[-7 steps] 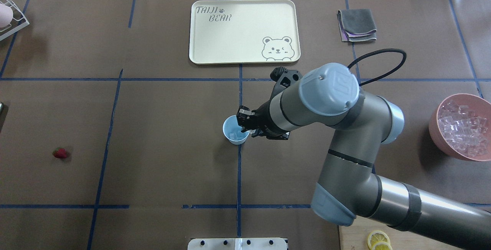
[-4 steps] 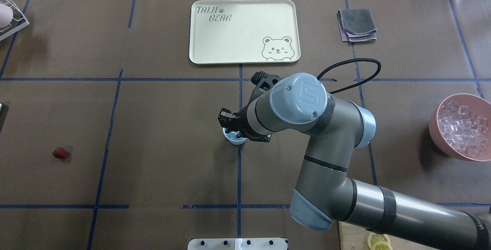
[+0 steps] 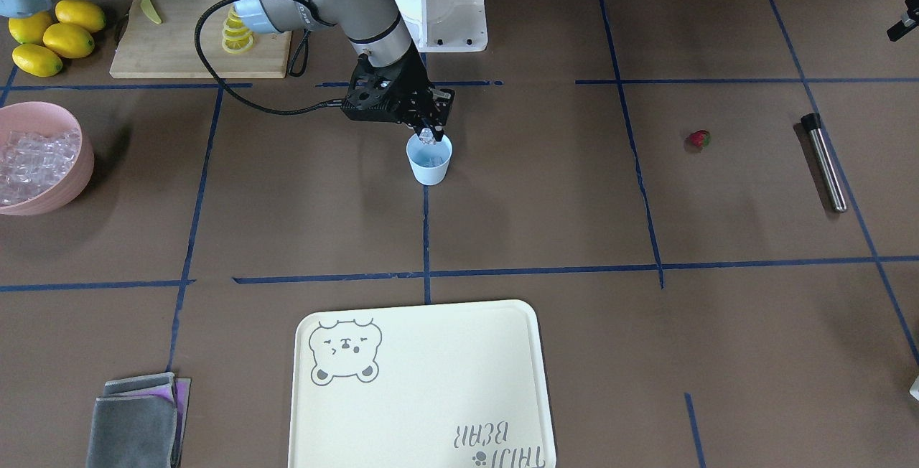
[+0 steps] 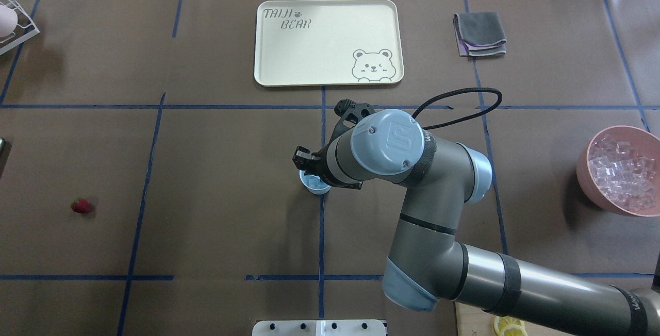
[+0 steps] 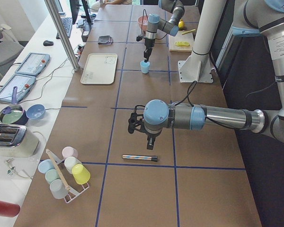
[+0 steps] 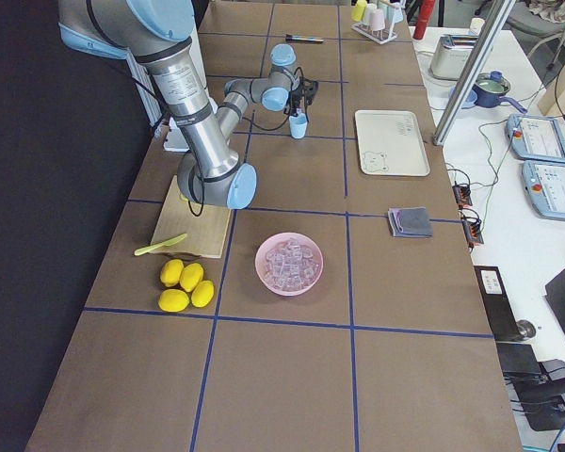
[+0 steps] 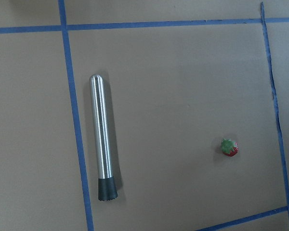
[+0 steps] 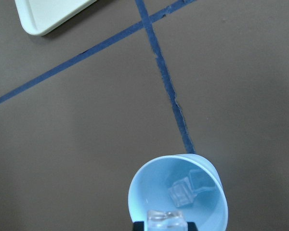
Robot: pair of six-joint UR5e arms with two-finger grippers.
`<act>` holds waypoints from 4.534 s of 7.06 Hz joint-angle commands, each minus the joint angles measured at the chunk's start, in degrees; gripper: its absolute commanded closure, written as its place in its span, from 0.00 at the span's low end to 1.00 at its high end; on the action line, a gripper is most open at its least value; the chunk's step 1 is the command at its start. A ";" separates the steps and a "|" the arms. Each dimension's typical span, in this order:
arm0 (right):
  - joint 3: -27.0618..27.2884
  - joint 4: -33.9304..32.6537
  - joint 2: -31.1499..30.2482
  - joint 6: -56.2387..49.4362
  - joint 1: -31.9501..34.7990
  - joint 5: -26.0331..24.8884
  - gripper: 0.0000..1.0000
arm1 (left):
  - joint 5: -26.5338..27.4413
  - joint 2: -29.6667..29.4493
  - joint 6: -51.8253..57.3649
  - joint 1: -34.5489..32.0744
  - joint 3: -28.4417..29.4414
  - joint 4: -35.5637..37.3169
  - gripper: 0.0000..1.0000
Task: Mash ice and strawberries in cup
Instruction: 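Withdraw the right gripper toward the bowl while the left gripper reaches toward the strawberry, then lower the left gripper onto the red strawberry and close on it, then carry the strawberry with the left gripper over the light-blue cup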
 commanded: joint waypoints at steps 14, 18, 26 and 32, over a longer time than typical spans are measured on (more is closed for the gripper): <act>18.97 0.33 -39.04 -36.38 41.22 37.13 0.00 | 25.04 -7.19 -62.62 44.73 -0.27 -26.71 0.00; 18.18 0.42 -38.86 -36.73 41.13 37.04 0.00 | 27.42 -11.78 -62.79 46.14 6.68 -28.37 0.00; 17.92 0.42 -38.78 -36.73 41.05 37.04 0.00 | 27.25 -12.92 -64.20 49.30 14.33 -37.79 0.09; 17.74 0.42 -38.60 -36.56 40.52 37.04 0.00 | 26.72 -13.53 -64.37 49.31 9.35 -37.17 1.00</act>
